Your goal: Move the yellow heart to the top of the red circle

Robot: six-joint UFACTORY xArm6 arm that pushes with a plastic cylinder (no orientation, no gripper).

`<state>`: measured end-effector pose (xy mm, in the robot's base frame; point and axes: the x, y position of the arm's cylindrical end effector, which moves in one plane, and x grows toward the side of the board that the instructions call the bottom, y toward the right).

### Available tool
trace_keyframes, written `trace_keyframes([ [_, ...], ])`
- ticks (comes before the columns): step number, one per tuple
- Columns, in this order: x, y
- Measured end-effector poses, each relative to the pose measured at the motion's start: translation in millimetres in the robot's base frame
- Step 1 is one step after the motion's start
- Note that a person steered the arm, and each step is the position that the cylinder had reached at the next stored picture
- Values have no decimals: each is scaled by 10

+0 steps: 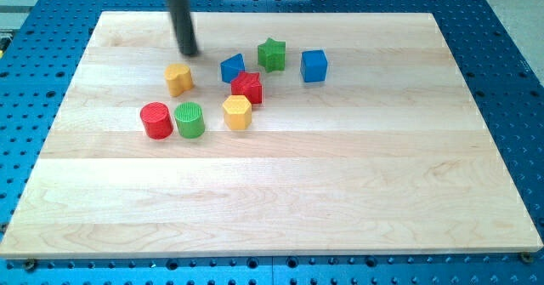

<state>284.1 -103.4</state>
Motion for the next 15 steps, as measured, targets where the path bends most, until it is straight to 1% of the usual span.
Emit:
trace_keyframes([
  [1, 106, 303],
  [3, 417, 266],
  [5, 680, -252],
  [6, 883, -515],
  [7, 880, -408],
  [8, 837, -124],
  [9, 400, -337],
  [10, 684, -1023],
  [11, 1312, -1164],
  [12, 1585, -1121],
  [13, 1466, -864],
  [14, 1182, -711],
  [15, 1350, -823],
])
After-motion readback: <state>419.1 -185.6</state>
